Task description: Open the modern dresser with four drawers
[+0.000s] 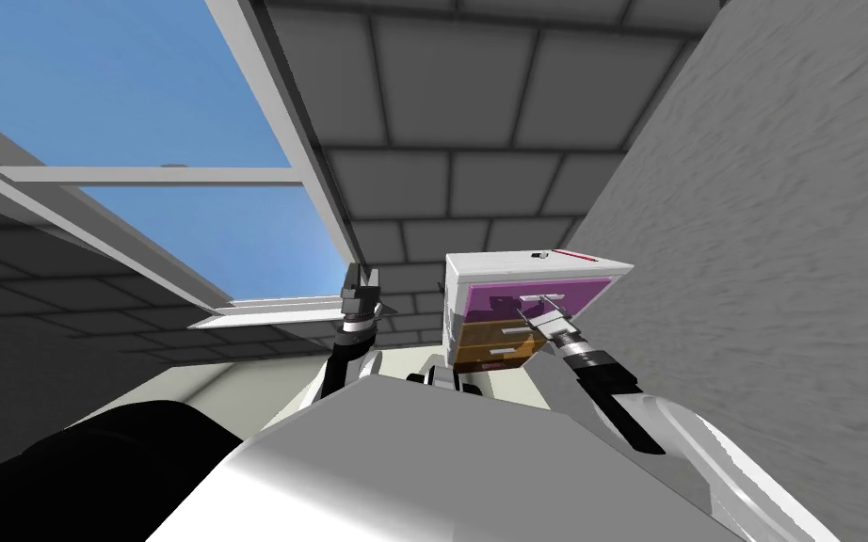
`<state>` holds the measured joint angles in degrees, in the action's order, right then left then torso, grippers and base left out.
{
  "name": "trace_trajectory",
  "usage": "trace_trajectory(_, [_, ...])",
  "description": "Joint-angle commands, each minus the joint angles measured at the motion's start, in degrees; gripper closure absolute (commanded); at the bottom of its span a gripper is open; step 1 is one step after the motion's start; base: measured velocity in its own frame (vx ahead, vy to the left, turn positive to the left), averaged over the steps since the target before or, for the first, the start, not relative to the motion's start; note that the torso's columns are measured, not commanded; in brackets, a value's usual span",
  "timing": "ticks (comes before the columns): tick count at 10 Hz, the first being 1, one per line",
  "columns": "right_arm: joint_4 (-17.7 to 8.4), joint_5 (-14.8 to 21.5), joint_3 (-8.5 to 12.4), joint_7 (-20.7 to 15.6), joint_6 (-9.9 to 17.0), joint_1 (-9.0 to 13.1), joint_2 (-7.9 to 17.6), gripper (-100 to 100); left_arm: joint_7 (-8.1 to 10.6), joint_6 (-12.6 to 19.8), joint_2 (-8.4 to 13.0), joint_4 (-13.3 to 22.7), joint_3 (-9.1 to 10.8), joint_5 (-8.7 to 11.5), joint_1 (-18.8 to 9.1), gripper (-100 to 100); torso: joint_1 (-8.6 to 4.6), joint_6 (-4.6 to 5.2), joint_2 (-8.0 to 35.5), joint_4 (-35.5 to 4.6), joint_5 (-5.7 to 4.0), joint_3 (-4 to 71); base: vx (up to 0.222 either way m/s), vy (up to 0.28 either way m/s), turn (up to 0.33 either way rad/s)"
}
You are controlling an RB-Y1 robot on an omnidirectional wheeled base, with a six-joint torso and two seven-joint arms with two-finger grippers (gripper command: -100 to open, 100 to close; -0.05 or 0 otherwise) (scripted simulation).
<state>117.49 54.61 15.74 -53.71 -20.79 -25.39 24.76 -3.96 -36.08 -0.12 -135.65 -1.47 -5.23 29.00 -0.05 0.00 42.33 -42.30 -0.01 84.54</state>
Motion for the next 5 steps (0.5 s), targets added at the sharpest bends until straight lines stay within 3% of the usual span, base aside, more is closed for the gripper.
trace_trajectory(1, [-1.07, 3.12, 0.91, -3.36, 0.61, 0.19, 1.61, -100, 0.00, 0.00, 0.00, 0.00, 0.00, 0.00, 0.00, 0, 0.02, 0.00, -0.01, 0.00, 0.00, 0.00, -0.002, 0.082, -0.035])
trace_trajectory(4, [-1.91, 5.63, 1.67, -5.99, 0.99, 0.35, 2.96, -100, 0.00, 0.00, 0.00, 0.00, 0.00, 0.00, 0.00, 0, -0.02, 0.00, -0.05, 0.02, 0.00, 0.04, 0.005, 0.060, -0.026])
trace_trajectory(5, [-1.65, 5.13, 1.40, -5.25, 0.99, 0.32, 2.72, -100, 0.00, 0.00, 0.00, 0.00, 0.00, 0.00, 0.00, 0, -0.01, 0.00, -0.06, 0.02, -0.01, 0.03, 0.005, 0.022, -0.006])
